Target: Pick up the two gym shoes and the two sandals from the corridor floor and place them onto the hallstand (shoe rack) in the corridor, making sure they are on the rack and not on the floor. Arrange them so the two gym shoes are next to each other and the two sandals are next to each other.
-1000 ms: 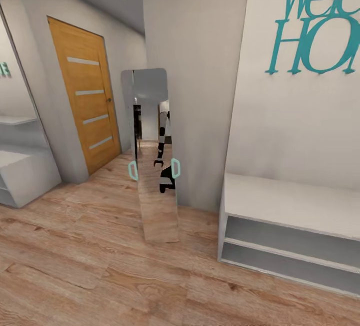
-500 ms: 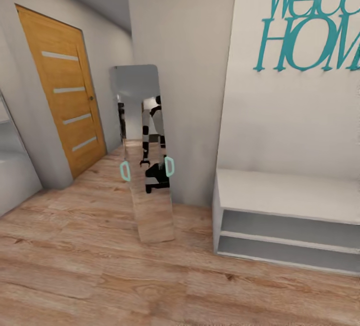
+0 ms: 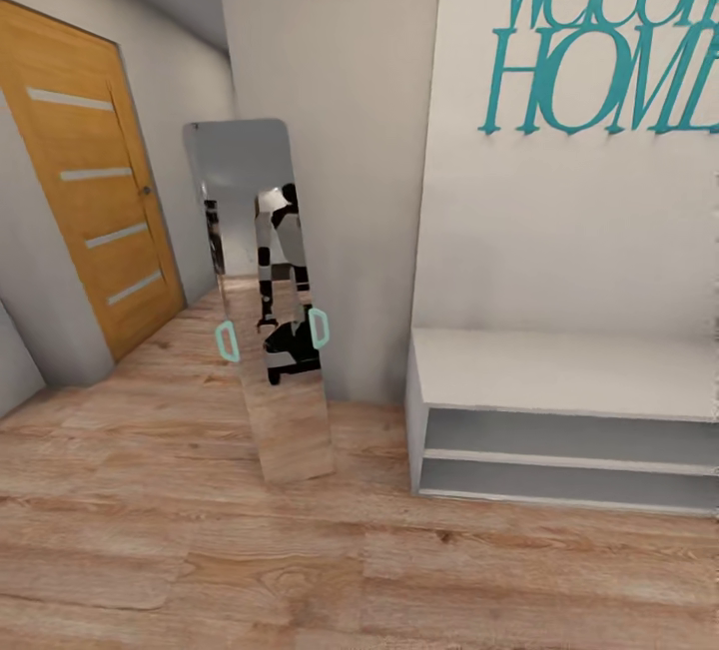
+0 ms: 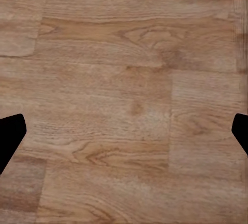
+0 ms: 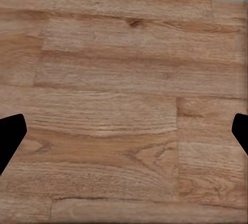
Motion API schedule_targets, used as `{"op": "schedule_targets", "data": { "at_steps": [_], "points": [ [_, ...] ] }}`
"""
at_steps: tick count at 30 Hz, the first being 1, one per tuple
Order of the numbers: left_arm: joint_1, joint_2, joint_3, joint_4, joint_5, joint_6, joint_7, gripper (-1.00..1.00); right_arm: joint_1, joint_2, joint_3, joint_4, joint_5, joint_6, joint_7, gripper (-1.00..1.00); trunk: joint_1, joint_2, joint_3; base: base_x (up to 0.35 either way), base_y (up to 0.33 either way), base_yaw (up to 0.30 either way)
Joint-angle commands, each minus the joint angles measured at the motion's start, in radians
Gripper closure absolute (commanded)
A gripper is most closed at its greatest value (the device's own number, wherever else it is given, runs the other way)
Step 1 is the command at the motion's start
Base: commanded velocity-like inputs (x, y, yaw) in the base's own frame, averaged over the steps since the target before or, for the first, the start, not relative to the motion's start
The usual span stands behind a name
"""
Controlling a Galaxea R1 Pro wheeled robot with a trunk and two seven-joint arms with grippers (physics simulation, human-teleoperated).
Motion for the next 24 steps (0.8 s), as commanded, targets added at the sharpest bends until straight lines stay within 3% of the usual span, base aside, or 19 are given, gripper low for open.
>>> {"op": "schedule_targets", "data": {
  "at_steps": [1,24],
  "points": [
    [0.0,0.0,0.001,0.001,0.001,-0.008,0.001,-1.0,-0.001,0.0,-0.001,0.001,0.0,-0.003,-0.001,-1.0,0.0,-0.001,-0.002,0.0,0.004,-0.179],
    [0.003,0.0,-0.001,0.001,0.001,-0.036,0.001,-1.0,-0.001,0.0,-0.001,0.001,0.0,-0.003,-0.001,-1.0,0.0,-0.001,-0.033,0.0,0.001,-0.178]
  ]
}}
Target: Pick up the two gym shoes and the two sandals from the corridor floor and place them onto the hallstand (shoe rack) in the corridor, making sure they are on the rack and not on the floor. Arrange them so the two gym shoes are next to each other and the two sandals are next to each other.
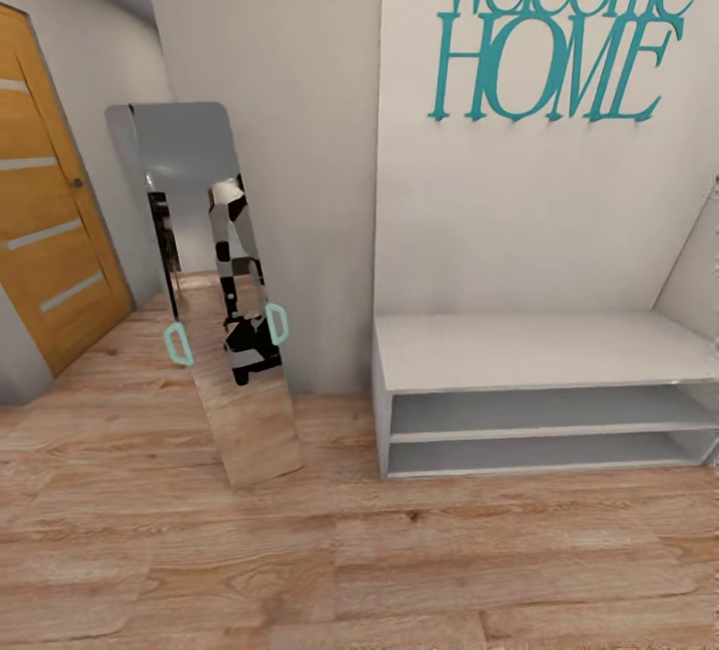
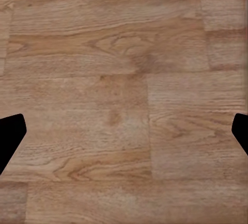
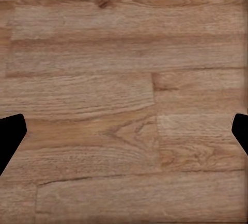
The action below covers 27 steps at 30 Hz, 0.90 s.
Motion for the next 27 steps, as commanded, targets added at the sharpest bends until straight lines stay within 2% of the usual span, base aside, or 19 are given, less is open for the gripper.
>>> {"op": "schedule_targets", "data": {
  "at_steps": [1,27],
  "points": [
    [0.0,0.0,0.001,0.001,0.001,-0.003,0.001,-1.0,-0.001,0.0,-0.001,0.001,0.0,-0.003,0.0,-1.0,0.0,0.0,-0.002,0.0,0.0,-0.178],
    [0.0,0.001,0.0,0.001,0.0,-0.004,0.001,-1.0,-0.001,0.0,-0.001,0.001,0.0,-0.003,0.0,-1.0,0.0,0.0,-0.037,0.0,0.0,-0.177]
  ]
}}
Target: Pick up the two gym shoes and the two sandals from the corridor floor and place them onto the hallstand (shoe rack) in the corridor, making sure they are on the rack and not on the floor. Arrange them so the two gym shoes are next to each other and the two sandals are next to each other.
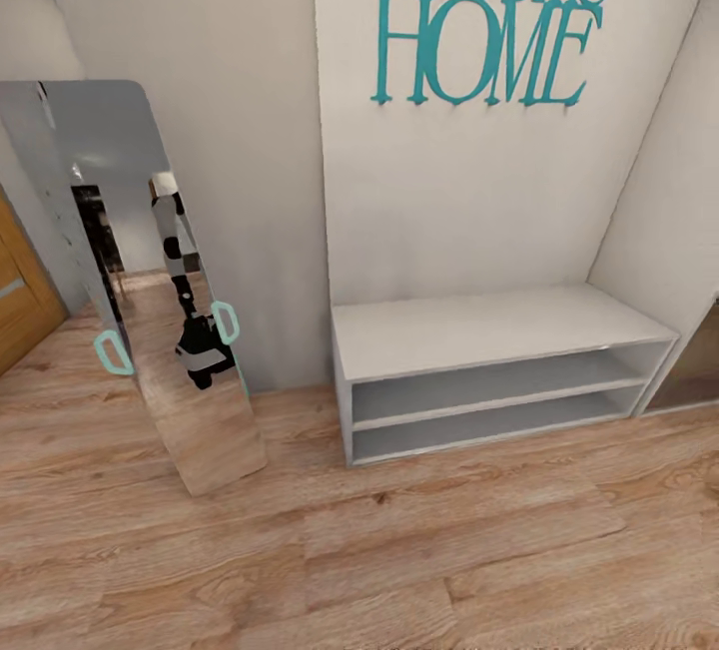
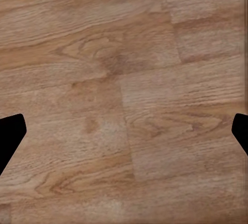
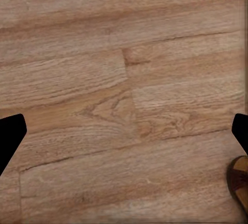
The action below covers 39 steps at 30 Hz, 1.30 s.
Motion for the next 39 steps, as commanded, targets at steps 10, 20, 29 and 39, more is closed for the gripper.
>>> {"op": "schedule_targets", "data": {
  "at_steps": [10,20,29,39],
  "points": [
    [0.001,0.001,-0.002,0.001,-0.001,-0.004,-0.001,-1.0,-0.001,0.0,-0.001,0.001,0.0,-0.004,-0.001,-1.0,0.0,0.0,-0.014,0.0,0.0,-0.176],
    [0.001,0.001,-0.001,0.001,-0.001,-0.004,0.0,-1.0,-0.001,0.0,-0.001,0.001,0.0,-0.004,-0.001,-1.0,0.0,0.0,-0.028,0.0,0.0,-0.173],
    [0.0,0.002,-0.001,0.001,-0.001,-0.003,0.0,-1.0,-0.001,0.0,-0.001,0.003,0.0,-0.004,0.0,-1.0,0.0,0.0,-0.04,0.0,0.0,-0.171],
    [0.0,0.002,-0.001,0.001,-0.001,-0.003,0.001,-1.0,-0.001,0.0,-0.001,0.004,0.0,-0.004,0.0,-1.0,0.0,0.0,-0.053,0.0,0.0,-0.171]
  ]
}}
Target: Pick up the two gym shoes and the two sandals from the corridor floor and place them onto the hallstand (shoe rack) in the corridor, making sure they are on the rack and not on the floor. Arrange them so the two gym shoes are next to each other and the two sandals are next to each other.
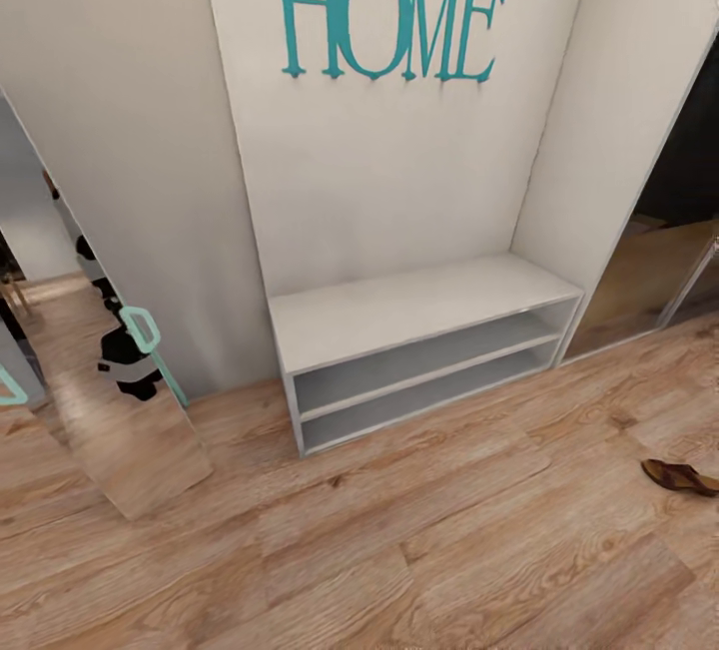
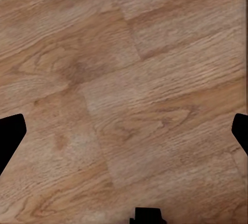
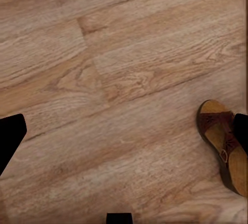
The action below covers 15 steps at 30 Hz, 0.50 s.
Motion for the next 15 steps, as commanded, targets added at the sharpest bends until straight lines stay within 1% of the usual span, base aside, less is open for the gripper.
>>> {"op": "schedule_targets", "data": {
  "at_steps": [1,15],
  "points": [
    [0.0,0.0,0.0,0.001,0.001,-0.003,0.001,-1.0,-0.001,0.0,-0.001,0.001,0.0,-0.003,0.0,-1.0,0.0,0.0,-0.002,0.0,0.0,-0.17],
    [0.0,-0.001,0.002,0.0,0.002,-0.003,0.002,-1.0,-0.001,0.0,-0.001,0.001,0.0,-0.003,0.0,-1.0,0.0,0.0,-0.021,0.0,0.0,-0.17]
  ]
}}
